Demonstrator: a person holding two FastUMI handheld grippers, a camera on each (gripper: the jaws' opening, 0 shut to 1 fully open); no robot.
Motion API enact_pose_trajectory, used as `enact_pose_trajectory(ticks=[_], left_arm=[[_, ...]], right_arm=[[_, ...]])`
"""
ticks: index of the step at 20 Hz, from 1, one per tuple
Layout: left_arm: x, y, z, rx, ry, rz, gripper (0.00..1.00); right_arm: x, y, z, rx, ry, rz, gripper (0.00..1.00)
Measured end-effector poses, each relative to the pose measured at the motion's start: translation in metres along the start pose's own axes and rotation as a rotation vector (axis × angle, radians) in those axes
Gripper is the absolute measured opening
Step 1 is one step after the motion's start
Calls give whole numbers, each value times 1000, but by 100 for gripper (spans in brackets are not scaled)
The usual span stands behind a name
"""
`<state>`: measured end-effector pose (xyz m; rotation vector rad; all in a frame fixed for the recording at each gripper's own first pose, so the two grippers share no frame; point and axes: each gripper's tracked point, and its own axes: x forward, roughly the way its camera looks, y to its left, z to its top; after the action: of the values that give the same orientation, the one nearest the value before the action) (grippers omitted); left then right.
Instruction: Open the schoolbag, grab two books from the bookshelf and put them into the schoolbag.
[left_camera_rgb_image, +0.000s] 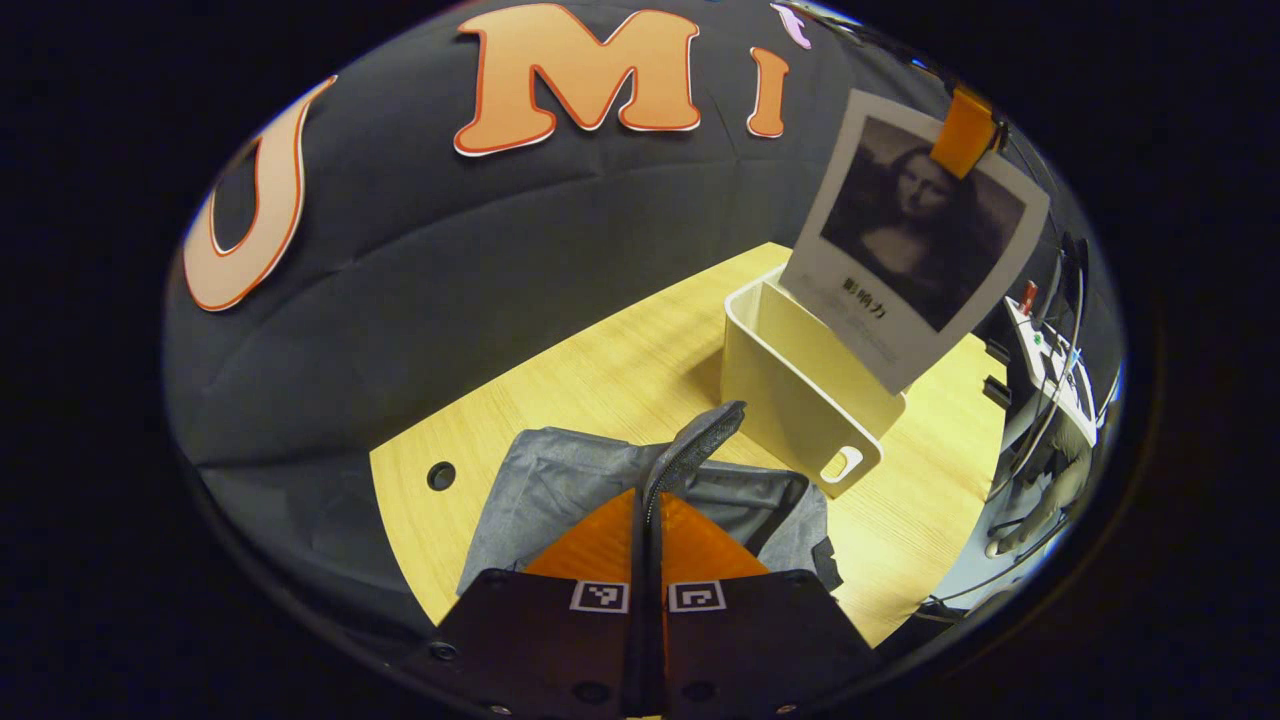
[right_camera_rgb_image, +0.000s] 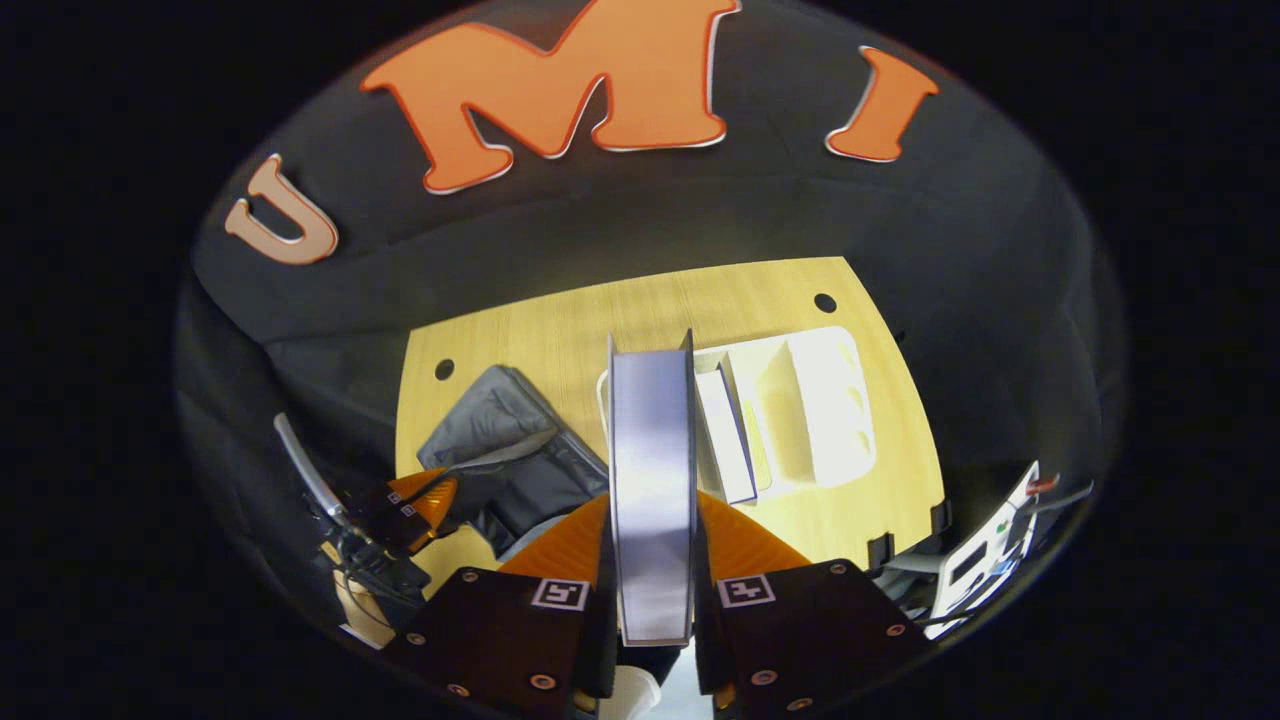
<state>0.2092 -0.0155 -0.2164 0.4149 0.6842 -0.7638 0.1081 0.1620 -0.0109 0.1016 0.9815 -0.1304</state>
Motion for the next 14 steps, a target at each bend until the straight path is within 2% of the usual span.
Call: enact_pose_trajectory(ticks=[3,6,9,12,14], left_arm=[[-8,5,9,-16,-26,30,1],[-17,5,18,-19,-44,53,0],[-23,10,28,5,-51,90,1],[-28,14,28,19,-32,134,1],[-30,14,31,28,-36,146,1]], right_arm=[[-30,-5,-8,109,-99,95,32],[-50,-5,-28,277,-199,251,30],[-35,0,-60,434,-221,420,30],[-11,31,-95,567,-213,606,30],[10,46,-118,625,-194,658,30]])
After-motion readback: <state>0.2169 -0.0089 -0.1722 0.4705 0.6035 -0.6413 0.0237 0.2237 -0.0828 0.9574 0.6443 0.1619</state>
